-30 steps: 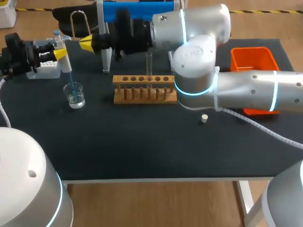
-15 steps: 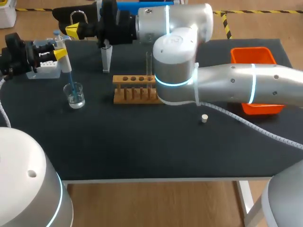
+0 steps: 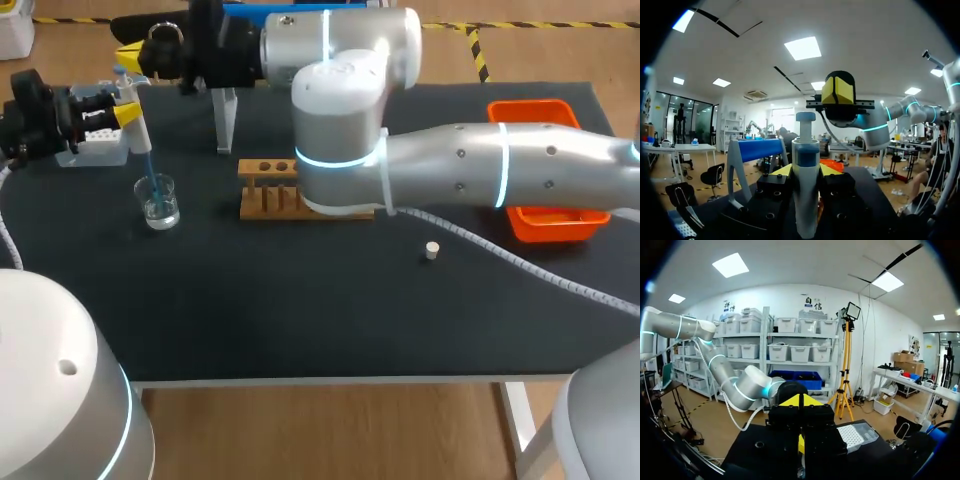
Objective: Invert the test tube, pick up the pipette, mount the tip to pipette, aspirate from beaker and dispense into the tube, eject the tip, return the pipette, and cap with the stopper.
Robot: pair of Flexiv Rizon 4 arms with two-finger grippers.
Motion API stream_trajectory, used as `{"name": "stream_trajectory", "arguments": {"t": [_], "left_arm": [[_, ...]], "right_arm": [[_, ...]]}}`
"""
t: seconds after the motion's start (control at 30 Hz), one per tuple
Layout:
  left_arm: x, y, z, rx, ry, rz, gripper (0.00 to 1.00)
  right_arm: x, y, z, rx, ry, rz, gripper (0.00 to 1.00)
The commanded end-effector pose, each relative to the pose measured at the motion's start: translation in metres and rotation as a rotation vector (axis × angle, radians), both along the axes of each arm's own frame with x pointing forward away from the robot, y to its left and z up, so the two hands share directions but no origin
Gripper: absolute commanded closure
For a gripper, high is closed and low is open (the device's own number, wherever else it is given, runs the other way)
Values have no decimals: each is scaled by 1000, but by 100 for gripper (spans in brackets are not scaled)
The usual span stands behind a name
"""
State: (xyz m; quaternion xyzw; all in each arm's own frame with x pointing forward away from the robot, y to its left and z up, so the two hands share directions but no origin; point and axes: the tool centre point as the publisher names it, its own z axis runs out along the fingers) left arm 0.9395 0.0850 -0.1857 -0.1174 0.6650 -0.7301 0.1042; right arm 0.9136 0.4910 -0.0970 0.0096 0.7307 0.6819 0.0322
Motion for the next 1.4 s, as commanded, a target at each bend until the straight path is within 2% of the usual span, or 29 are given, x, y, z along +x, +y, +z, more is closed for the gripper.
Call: {"name": "stream_trajectory", "arguments": {"t": [0.03,0.5,0.73,1.4], "left_arm": [[1,2,-1,-3,-1,-7,100],[1,2,-1,-3,-1,-7,100],[1,2,-1,-3,-1,-7,100],[1,2,-1,-3,-1,-7,100]], "right_arm": [[7,14,-4,10,-22,-3,100],[25,25,-11,12,-13,-8,100],[27,29,-16,29,23,4,100],[26,32,-26,22,42,7,100]]}}
